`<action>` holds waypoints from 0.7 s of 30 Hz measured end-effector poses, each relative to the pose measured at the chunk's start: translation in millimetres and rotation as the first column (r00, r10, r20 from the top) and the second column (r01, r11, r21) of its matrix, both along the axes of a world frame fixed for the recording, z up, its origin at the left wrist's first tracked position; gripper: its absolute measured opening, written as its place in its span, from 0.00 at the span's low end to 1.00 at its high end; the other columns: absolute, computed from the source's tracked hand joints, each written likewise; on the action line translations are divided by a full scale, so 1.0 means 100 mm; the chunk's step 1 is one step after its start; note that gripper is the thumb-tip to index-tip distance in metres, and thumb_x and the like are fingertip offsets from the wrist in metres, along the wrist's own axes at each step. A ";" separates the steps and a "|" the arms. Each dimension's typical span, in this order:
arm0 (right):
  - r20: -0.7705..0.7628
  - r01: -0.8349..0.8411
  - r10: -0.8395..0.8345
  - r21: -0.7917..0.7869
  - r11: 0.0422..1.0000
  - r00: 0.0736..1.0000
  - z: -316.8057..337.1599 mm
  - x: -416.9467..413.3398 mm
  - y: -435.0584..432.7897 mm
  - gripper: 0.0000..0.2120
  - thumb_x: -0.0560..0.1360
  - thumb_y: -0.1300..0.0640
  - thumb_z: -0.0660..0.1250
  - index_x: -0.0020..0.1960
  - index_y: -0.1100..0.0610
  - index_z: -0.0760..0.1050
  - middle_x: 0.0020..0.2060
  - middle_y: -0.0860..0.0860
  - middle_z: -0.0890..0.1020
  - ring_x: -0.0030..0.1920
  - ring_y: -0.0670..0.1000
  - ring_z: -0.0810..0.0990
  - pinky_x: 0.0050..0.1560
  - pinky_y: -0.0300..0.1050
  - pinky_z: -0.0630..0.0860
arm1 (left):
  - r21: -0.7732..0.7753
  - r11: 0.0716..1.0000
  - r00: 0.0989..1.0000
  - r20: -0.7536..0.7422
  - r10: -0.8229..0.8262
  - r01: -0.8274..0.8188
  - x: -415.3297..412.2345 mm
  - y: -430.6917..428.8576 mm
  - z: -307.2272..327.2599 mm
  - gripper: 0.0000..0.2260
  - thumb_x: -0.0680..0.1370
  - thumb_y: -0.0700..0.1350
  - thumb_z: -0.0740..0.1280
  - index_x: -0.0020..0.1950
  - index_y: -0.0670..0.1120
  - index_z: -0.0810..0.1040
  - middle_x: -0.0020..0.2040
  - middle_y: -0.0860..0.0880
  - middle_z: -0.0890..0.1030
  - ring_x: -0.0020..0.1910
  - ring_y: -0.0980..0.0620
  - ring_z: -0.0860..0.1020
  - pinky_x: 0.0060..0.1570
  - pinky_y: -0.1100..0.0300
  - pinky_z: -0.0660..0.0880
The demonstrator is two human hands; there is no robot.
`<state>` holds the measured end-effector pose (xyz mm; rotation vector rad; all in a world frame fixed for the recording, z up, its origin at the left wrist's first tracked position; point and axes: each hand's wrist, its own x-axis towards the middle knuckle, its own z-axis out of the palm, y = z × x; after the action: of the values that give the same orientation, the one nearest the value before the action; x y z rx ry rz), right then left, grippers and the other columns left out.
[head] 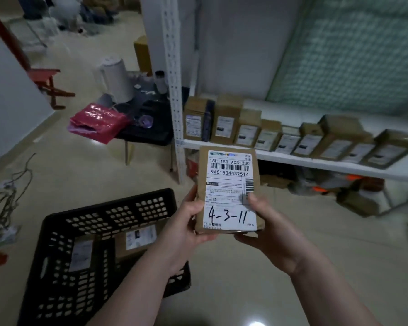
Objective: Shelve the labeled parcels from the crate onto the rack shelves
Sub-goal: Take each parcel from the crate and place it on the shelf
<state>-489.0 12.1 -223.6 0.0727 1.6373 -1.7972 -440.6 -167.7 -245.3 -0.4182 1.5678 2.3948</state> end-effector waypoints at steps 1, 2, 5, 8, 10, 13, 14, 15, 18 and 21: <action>-0.021 0.039 -0.039 0.021 0.999 0.999 0.06 -0.03 0.23 0.31 0.61 0.40 0.73 0.62 0.44 0.74 0.53 0.46 0.85 0.53 0.47 0.83 0.57 0.51 0.74 | -0.012 0.999 0.999 -0.005 -0.039 0.039 -0.08 0.22 0.04 0.35 0.62 0.59 0.66 0.70 0.57 0.70 0.63 0.51 0.79 0.63 0.49 0.77 0.63 0.44 0.70; -0.047 0.080 -0.079 0.033 0.996 0.996 0.11 -0.07 0.45 0.35 0.58 0.40 0.73 0.64 0.44 0.73 0.53 0.45 0.85 0.53 0.47 0.83 0.57 0.51 0.73 | -0.027 0.996 0.996 -0.010 -0.083 0.083 -0.15 0.43 0.09 0.34 0.62 0.60 0.66 0.69 0.58 0.71 0.62 0.52 0.80 0.63 0.50 0.76 0.65 0.45 0.69; -0.080 0.185 -0.182 0.030 0.982 0.980 0.23 -0.15 1.07 0.44 0.56 0.38 0.73 0.71 0.43 0.67 0.56 0.45 0.84 0.58 0.48 0.81 0.56 0.50 0.73 | -0.093 0.968 0.972 -0.012 -0.236 0.233 -0.41 0.99 0.23 0.34 0.62 0.64 0.67 0.68 0.61 0.71 0.61 0.57 0.80 0.65 0.53 0.74 0.66 0.45 0.65; -0.113 0.221 -0.219 0.001 0.975 0.969 0.31 -0.21 1.57 0.34 0.61 0.39 0.72 0.66 0.41 0.72 0.58 0.45 0.83 0.59 0.49 0.80 0.57 0.50 0.72 | -0.141 0.933 0.941 -0.025 -0.337 0.330 -0.66 1.45 0.34 0.36 0.62 0.64 0.68 0.70 0.62 0.67 0.60 0.57 0.81 0.61 0.54 0.76 0.61 0.50 0.69; -0.132 0.267 -0.264 0.005 0.964 0.955 0.32 -0.30 1.82 0.25 0.68 0.44 0.72 0.64 0.43 0.75 0.57 0.46 0.84 0.59 0.49 0.81 0.62 0.52 0.73 | -0.171 0.922 0.932 -0.047 -0.361 0.348 -0.85 1.70 0.36 0.33 0.63 0.59 0.70 0.69 0.63 0.67 0.59 0.56 0.81 0.60 0.53 0.78 0.62 0.47 0.71; -0.195 0.401 -0.388 0.031 0.915 0.901 0.29 -0.49 2.08 0.21 0.73 0.55 0.72 0.65 0.48 0.74 0.54 0.47 0.85 0.54 0.50 0.84 0.59 0.56 0.78 | -0.266 0.906 0.933 -0.053 -0.355 0.330 -1.14 2.02 0.34 0.38 0.64 0.54 0.74 0.70 0.64 0.63 0.58 0.57 0.82 0.59 0.53 0.79 0.65 0.46 0.71; -0.236 0.441 -0.417 0.056 0.896 0.878 0.27 -0.57 2.14 0.21 0.74 0.56 0.73 0.65 0.48 0.73 0.53 0.45 0.85 0.53 0.49 0.84 0.58 0.55 0.79 | -0.319 0.892 0.934 -0.051 -0.353 0.320 -1.24 2.11 0.31 0.40 0.63 0.53 0.76 0.71 0.65 0.61 0.58 0.58 0.80 0.60 0.54 0.77 0.65 0.47 0.71; -0.275 0.477 -0.443 0.066 0.877 0.853 0.25 -0.65 2.19 0.22 0.74 0.57 0.73 0.65 0.46 0.72 0.52 0.43 0.85 0.53 0.46 0.84 0.56 0.50 0.80 | -0.377 0.872 0.934 -0.046 -0.354 0.312 -1.36 2.20 0.29 0.43 0.63 0.52 0.78 0.71 0.67 0.58 0.59 0.59 0.78 0.61 0.55 0.76 0.64 0.49 0.71; -0.367 0.537 -0.480 0.066 0.841 0.797 0.16 -0.96 2.37 0.27 0.71 0.58 0.75 0.60 0.38 0.66 0.46 0.34 0.83 0.46 0.30 0.79 0.42 0.27 0.75 | -0.552 0.791 0.928 -0.077 -0.365 0.265 -1.76 2.49 0.19 0.50 0.59 0.54 0.79 0.72 0.71 0.52 0.68 0.58 0.69 0.67 0.55 0.70 0.65 0.49 0.70; -0.390 0.584 -0.517 0.069 0.809 0.762 0.08 -1.34 2.60 0.30 0.69 0.64 0.77 0.57 0.38 0.65 0.50 0.39 0.80 0.43 0.26 0.77 0.38 0.24 0.73 | -0.723 0.659 0.901 -0.120 -0.417 0.209 -2.22 2.84 0.15 0.53 0.61 0.54 0.79 0.76 0.65 0.47 0.72 0.54 0.60 0.69 0.53 0.65 0.65 0.56 0.65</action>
<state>-623.5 271.7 -215.7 0.3771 2.2191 -2.1787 -662.7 116.4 -229.8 0.0935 2.4287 1.5611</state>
